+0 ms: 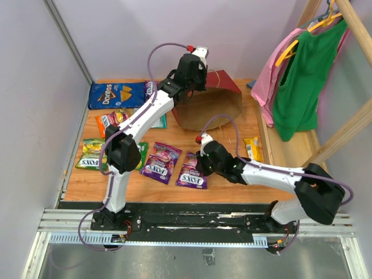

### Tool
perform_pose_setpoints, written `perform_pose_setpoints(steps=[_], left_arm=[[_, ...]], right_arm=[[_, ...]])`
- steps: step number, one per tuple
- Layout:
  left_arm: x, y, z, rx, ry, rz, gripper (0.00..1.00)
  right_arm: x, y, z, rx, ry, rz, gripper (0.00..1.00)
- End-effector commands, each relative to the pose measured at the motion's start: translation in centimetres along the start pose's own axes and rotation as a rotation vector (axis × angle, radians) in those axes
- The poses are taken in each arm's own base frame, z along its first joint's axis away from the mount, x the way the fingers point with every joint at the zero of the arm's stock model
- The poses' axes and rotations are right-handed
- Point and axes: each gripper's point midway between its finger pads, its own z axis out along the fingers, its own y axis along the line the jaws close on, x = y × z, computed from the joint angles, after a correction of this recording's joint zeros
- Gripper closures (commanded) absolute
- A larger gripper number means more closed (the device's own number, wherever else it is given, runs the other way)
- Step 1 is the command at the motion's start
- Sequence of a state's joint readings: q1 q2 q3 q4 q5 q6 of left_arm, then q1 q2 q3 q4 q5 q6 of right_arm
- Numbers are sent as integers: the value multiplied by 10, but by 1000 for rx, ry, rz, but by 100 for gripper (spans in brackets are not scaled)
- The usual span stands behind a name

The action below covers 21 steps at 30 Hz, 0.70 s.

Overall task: Take the snacks out of the paper bag
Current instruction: Adjust the paper bag at the center of the board.

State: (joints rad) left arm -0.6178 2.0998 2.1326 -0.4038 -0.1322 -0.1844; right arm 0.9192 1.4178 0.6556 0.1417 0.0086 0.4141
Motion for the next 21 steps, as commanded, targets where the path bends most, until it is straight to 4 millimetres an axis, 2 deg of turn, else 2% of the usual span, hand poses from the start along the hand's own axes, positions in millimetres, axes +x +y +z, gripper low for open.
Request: perform_pose_setpoints(steps=[1, 3, 5, 9, 13, 15, 17, 19, 21], left_arm=[[-34, -4, -22, 29, -76, -10, 99], [-34, -4, -22, 30, -75, -11, 99], [-34, -4, -23, 32, -73, -12, 99], [-31, -11, -25, 71, -68, -3, 100], [-18, -45, -32, 297, -41, 72, 99], [-6, -64, -37, 423, -9, 125, 100], [8, -77, -42, 521, 22, 189, 99], [21, -80, -40, 558, 36, 238, 100], [31, -74, -29, 530, 40, 249, 100]], right_arm=[[-62, 11, -37, -4, -128, -33, 99], [-76, 16, -45, -19, -164, -36, 99], [-76, 14, -43, -13, -167, -40, 99], [-33, -2, -13, 14, -68, -7, 99], [13, -6, 15, 5, 38, 48, 99], [23, -4, 23, -13, 61, 72, 99], [25, -1, 27, -27, 67, 81, 99], [24, 1, 29, -34, 65, 81, 99], [22, 3, 29, -39, 61, 77, 99]])
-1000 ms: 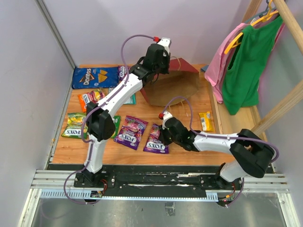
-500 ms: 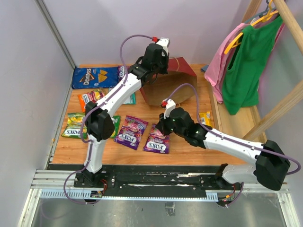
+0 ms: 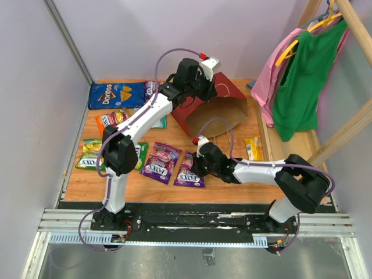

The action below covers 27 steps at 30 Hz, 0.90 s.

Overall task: Take the snacks out of the paper bag
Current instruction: Adjust the paper bag at the center of the board.

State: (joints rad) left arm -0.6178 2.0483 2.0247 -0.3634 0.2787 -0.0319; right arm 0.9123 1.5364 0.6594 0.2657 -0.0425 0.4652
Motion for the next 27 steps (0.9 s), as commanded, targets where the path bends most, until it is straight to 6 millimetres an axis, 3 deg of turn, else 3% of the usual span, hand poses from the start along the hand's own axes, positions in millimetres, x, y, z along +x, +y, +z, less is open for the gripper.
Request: perform_pose_setpoints(steps=[1, 7, 17, 18, 19, 22, 24, 27], left_arm=[[6, -14, 4, 107, -14, 113, 100], [25, 0, 32, 71, -19, 139, 100], [16, -10, 54, 181, -86, 224, 99], [10, -13, 54, 193, -96, 228, 95], [6, -16, 52, 208, -99, 228, 82], [-9, -27, 39, 241, -118, 221, 27], [-28, -33, 20, 235, -153, 218, 2], [-66, -38, -27, 178, -250, 226, 0]], right_arm=[[13, -5, 5, 6, 48, 20, 99], [16, -2, 9, -6, 51, 34, 99], [-5, 19, 18, -52, 8, 36, 99], [-7, 21, 19, -54, 5, 33, 99], [-9, 23, 19, -57, -1, 30, 99], [-17, 27, 16, -60, -19, 18, 99], [-23, 27, 12, -57, -37, 7, 99], [-34, 26, 1, -43, -68, -14, 95]])
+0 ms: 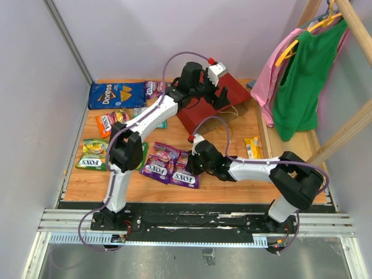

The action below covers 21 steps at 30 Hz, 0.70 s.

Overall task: Take the snacks out of the paper bag
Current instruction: Adjust the paper bag at the center of the board, then adjust the snack at the center of the board.

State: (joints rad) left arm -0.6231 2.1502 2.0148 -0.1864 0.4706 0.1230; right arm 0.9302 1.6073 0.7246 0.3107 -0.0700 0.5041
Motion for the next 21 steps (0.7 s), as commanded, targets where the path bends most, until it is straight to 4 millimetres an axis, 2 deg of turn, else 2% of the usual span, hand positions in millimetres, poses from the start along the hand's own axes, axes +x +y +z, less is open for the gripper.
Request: perform_pose_setpoints(steps=[1, 4, 7, 9, 12, 13, 14, 16, 18, 21], left_arm=[[-102, -20, -77, -65, -214, 74, 1], [-133, -18, -143, -222, -325, 49, 0], [-120, -9, -209, -364, -414, -53, 0], [-84, 7, -243, -476, -435, -151, 0], [-18, 19, -270, -558, -427, -335, 0], [8, 21, -269, -559, -416, -415, 0], [46, 19, -262, -548, -381, -498, 0], [90, 8, -248, -498, -353, -633, 5], [129, -9, -234, -432, -319, -756, 12], [171, -26, -231, -451, -281, -801, 12]], right_arm=[[-25, 9, -18, 10, -63, -50, 95], [-38, 10, -26, 21, -85, -78, 95], [-47, 13, -27, 25, -89, -98, 95], [-52, 17, -25, 21, -82, -105, 95], [-57, 23, -23, 8, -82, -92, 95], [-56, 24, -23, 8, -81, -82, 95], [-54, 22, -21, 14, -79, -73, 94], [-48, 16, -18, 39, -69, -62, 93], [-41, 9, -15, 64, -48, -66, 93], [-28, -2, -11, 95, -24, -66, 93]])
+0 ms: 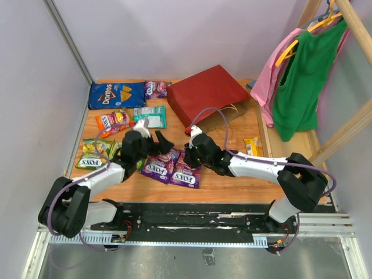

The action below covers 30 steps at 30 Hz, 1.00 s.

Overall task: Take the snacks out of the paper bag
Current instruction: Adjust the snack at the center of the board.

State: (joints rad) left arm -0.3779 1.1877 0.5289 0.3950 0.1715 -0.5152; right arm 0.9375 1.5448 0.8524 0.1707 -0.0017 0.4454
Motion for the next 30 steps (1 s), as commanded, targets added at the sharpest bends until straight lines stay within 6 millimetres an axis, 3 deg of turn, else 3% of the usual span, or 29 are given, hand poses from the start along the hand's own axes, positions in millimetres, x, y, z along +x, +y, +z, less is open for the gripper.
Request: perform_pose_setpoints(steps=[1, 5, 9, 12, 15, 18, 21, 22, 24, 27, 30], left_arm=[[28, -9, -12, 53, -20, -147, 11], [58, 14, -23, -21, 21, -177, 11], [86, 40, -31, -112, 49, -205, 11], [99, 59, -30, -187, 62, -203, 9], [99, 60, -20, -195, 82, -189, 8], [88, 53, -7, -176, 84, -174, 8], [76, 51, 0, -176, 59, -153, 7], [72, 51, 2, -182, 53, -146, 7], [65, 50, 5, -181, 39, -144, 7], [54, 38, 6, -132, 20, -159, 7], [42, 25, 2, -97, 7, -168, 6]], right_arm=[[28, -15, 6, 62, 60, 1, 93], [54, -29, 18, 72, 122, 43, 95], [63, -29, 39, 66, 160, 44, 95], [54, -23, 60, 44, 167, 26, 96], [20, -13, 64, 11, 116, 5, 96], [-31, -5, 33, 26, 12, -47, 91], [-72, -17, -28, 99, -114, -77, 70], [-75, -29, -45, 132, -136, -61, 67], [-69, -66, -77, 189, -143, 25, 67], [-36, -139, -119, 347, -123, 179, 66], [-8, -192, -149, 478, -140, 301, 54]])
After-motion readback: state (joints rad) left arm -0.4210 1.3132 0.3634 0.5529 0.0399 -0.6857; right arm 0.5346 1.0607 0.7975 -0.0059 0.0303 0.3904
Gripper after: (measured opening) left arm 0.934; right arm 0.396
